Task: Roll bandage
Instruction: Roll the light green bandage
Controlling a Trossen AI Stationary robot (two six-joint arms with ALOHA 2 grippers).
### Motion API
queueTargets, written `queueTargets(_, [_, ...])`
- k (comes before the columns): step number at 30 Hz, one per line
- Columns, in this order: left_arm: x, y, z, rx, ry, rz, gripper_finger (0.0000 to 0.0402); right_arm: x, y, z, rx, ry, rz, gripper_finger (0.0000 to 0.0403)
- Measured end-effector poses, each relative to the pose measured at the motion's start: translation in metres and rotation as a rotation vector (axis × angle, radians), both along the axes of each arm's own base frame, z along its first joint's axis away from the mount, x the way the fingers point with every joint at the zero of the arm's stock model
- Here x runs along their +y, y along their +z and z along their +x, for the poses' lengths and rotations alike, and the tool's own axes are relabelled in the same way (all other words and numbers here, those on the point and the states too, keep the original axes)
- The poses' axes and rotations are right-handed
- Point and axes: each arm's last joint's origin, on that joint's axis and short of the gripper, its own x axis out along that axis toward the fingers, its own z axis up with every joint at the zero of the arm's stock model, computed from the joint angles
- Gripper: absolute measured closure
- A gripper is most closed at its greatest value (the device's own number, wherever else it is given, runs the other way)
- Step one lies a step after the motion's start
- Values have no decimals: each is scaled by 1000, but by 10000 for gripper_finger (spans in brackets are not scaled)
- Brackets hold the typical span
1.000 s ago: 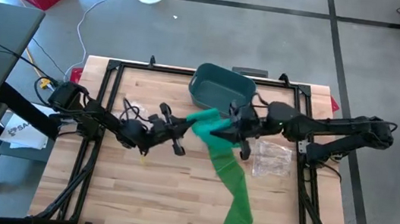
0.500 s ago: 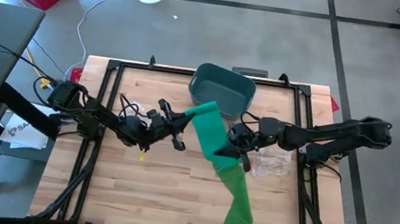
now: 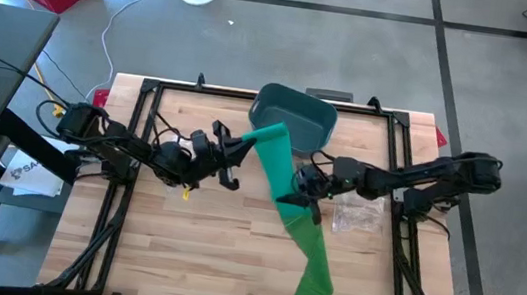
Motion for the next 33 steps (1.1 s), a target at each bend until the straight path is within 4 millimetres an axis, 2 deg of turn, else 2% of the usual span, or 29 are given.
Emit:
queueTargets(6, [-4,20,-2,-122,-187,-20,399,-14,-19,6,77,-31,10,403])
queueTargets(11, [-5,35,-12,-178,-234,10,399,-14,-26,8,105,-3,18,403])
queueTargets(16, [-2,37,-17,-126,-57,77,399,1,-25,7,103,123,42,403])
queueTargets(21, [6,24,-20,15,191,76,399,22,-24,4,107,236,62,403])
queueTargets(27, [16,5,-25,170,375,97,399,37,-8,-2,49,272,53,403])
queueTargets(33, [27,-10,-35,241,434,114,399,44,16,-13,-32,298,67,403])
